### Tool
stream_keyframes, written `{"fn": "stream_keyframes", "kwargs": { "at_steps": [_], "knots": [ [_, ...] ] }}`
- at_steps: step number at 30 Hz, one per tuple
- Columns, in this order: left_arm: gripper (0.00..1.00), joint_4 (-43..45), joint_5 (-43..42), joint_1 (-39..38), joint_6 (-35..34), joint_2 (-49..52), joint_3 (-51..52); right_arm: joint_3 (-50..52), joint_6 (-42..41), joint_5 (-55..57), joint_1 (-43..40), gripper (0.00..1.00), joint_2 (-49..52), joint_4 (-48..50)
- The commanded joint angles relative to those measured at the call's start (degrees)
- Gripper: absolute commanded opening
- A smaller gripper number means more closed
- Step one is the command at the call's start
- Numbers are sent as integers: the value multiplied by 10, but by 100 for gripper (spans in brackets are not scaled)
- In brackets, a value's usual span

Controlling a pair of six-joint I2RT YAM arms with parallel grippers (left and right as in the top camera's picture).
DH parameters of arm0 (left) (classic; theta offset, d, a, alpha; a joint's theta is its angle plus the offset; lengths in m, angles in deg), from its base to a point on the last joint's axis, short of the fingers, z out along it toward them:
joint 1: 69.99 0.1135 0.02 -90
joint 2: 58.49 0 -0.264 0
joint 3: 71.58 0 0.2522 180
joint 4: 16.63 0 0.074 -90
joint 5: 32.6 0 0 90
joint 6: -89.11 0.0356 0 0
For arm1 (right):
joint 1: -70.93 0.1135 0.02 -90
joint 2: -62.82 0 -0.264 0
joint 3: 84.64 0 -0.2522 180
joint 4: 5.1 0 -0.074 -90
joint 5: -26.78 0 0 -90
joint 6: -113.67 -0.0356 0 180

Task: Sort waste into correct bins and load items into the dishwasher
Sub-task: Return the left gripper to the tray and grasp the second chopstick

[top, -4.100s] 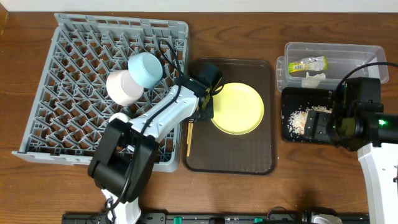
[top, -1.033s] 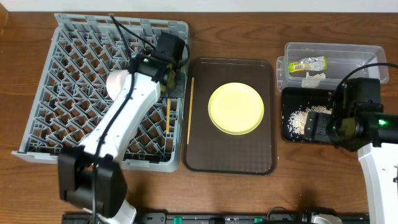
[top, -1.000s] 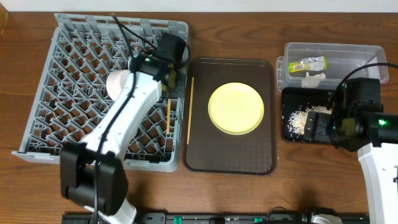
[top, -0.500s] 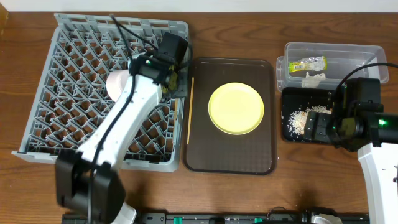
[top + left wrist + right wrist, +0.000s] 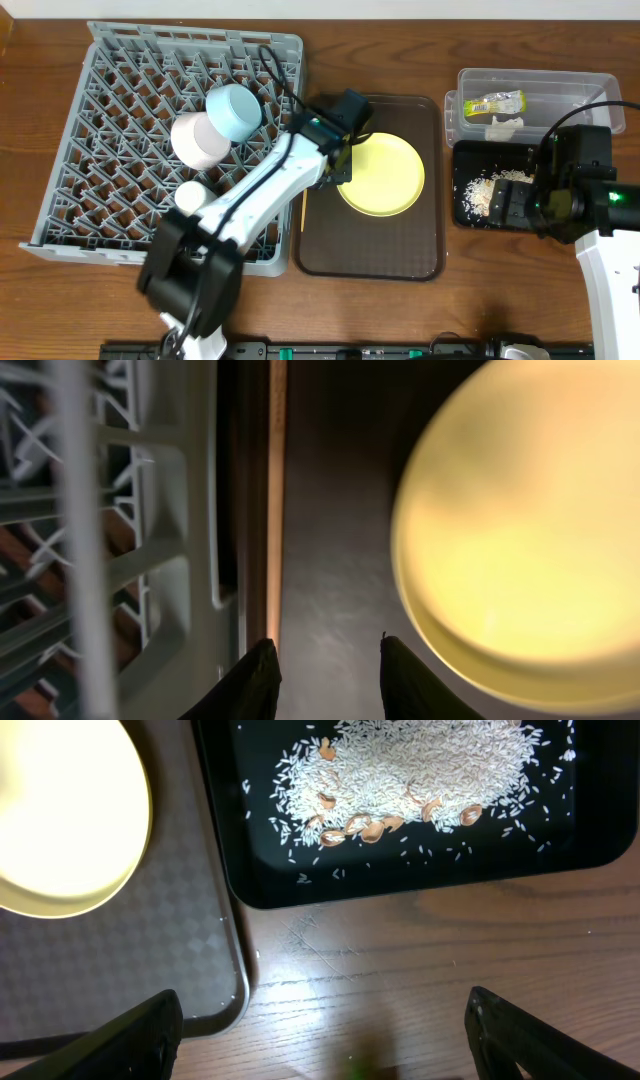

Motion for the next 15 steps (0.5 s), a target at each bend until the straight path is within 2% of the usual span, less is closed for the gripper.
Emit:
{"fn": "stream_keyframes", "kwargs": {
  "at_steps": [1, 15],
  "knots": [
    [34, 8, 25, 13, -12, 39, 1, -1, -6, -5, -4, 88, -3, -1],
    [34, 43, 38, 29, -11, 86, 3, -1, -6, -5, -4, 88, -3, -5]
  ]
}}
